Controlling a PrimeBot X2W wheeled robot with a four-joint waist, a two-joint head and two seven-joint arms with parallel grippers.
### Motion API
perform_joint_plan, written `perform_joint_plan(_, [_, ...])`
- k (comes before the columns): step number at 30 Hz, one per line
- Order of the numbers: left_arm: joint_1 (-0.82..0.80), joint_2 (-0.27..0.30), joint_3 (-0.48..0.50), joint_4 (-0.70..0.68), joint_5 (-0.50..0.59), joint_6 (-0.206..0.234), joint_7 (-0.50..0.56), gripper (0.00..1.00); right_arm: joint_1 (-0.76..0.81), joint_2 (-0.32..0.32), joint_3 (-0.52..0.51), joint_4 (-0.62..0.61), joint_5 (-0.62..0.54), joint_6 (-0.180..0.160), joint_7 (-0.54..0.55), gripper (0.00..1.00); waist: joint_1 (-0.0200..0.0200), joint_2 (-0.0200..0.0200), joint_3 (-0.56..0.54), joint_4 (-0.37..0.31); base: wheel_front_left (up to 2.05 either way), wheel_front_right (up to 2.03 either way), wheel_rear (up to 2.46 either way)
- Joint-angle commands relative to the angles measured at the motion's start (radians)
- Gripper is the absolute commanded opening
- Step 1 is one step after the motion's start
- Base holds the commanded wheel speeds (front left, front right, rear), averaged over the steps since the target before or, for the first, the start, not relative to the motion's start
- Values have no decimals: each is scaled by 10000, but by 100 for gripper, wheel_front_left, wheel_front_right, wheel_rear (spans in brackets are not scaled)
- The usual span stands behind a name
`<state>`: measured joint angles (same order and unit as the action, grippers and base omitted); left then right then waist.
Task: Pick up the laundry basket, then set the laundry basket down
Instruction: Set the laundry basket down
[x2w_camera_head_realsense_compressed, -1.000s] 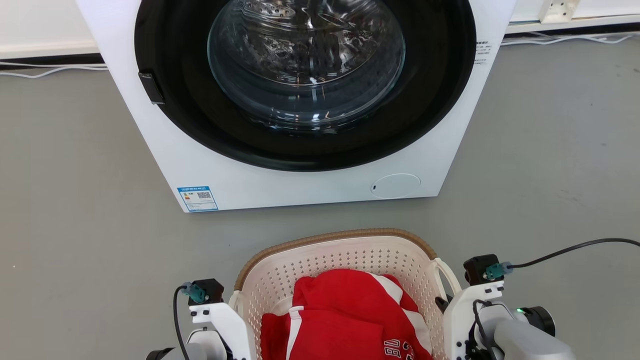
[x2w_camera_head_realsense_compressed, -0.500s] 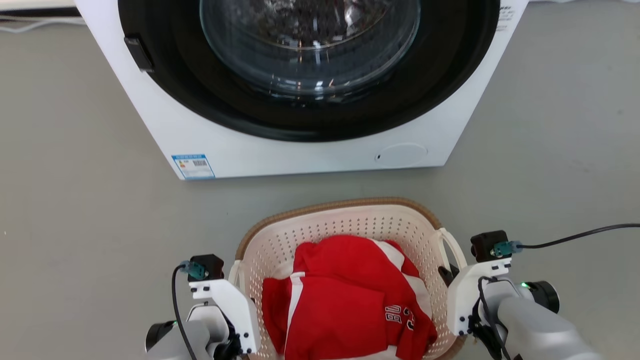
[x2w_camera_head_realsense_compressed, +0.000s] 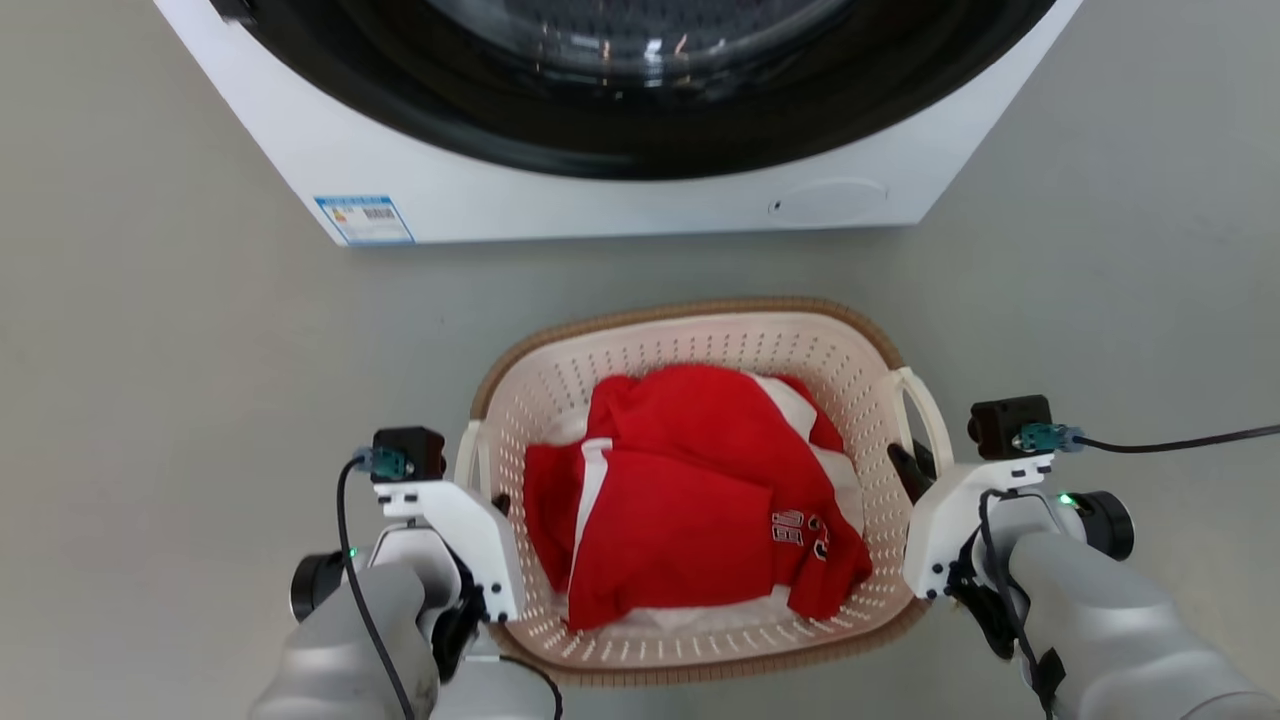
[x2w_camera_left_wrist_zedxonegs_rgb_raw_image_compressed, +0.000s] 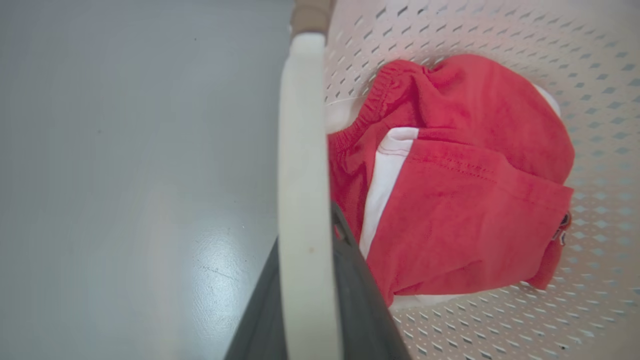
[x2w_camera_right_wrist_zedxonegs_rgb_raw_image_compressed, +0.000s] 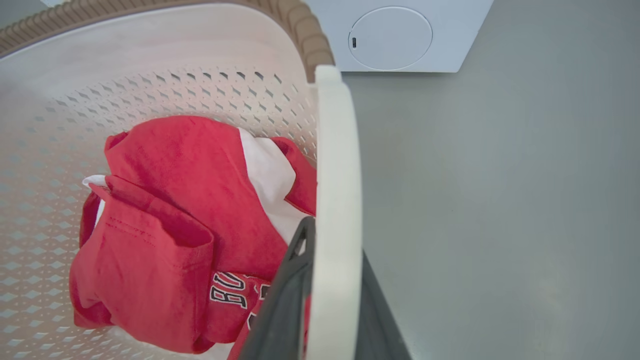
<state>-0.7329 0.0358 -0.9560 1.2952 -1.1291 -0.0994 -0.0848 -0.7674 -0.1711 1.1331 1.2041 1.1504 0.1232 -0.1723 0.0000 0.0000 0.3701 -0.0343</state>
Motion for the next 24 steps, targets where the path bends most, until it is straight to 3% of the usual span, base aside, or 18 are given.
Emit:
perform_joint_plan(1, [-448,230,89,-78,141,-36,-237,0,-3,-162,53,-78,37,75,-224,0,0,0,343,0,0,0,0])
perform_joint_plan(8, [-1137,329,82,-61,319,189,-1009,0,-439,-240,-43,-147,165,75,-706,0,0,0,1376,-46,0,0,0])
perform_joint_plan(24, [-2500,462,49,-47,535,431,-1377,0,-1237,-478,-285,-545,357,75,-889,0,0,0,3398,-85,0,0,0])
